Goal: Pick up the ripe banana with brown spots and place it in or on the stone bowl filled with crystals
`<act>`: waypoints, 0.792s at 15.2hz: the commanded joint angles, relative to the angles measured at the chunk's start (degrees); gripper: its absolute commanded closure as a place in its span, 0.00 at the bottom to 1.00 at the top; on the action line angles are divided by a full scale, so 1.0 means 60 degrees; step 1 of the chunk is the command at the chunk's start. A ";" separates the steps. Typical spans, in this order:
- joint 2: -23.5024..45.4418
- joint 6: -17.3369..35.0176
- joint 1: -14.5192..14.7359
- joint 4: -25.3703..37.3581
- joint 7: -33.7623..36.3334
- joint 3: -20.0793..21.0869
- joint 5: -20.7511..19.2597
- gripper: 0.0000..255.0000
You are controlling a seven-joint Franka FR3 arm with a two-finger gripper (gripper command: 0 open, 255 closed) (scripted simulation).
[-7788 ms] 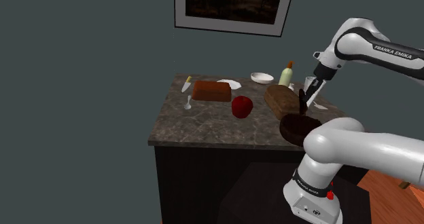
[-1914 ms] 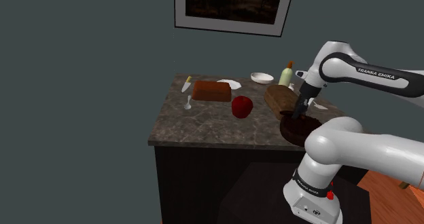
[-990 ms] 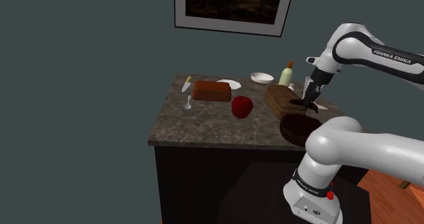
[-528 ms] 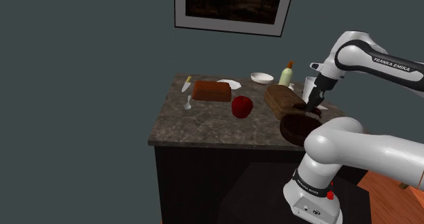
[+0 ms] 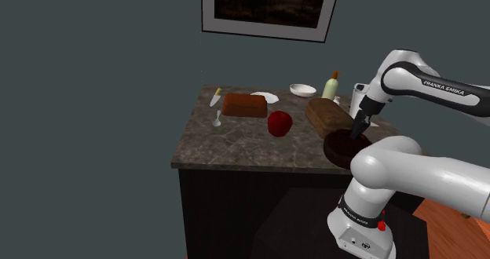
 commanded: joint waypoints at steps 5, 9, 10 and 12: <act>-0.0010 0.0128 -0.0059 -0.0148 -0.0005 -0.0114 -0.0115 1.00; -0.0010 0.0128 -0.0059 -0.0148 -0.0005 -0.0114 -0.0115 0.00; -0.0010 0.0128 -0.0059 -0.0148 -0.0005 -0.0114 -0.0115 0.00; -0.0010 0.0128 -0.0059 -0.0148 -0.0005 -0.0114 -0.0115 0.00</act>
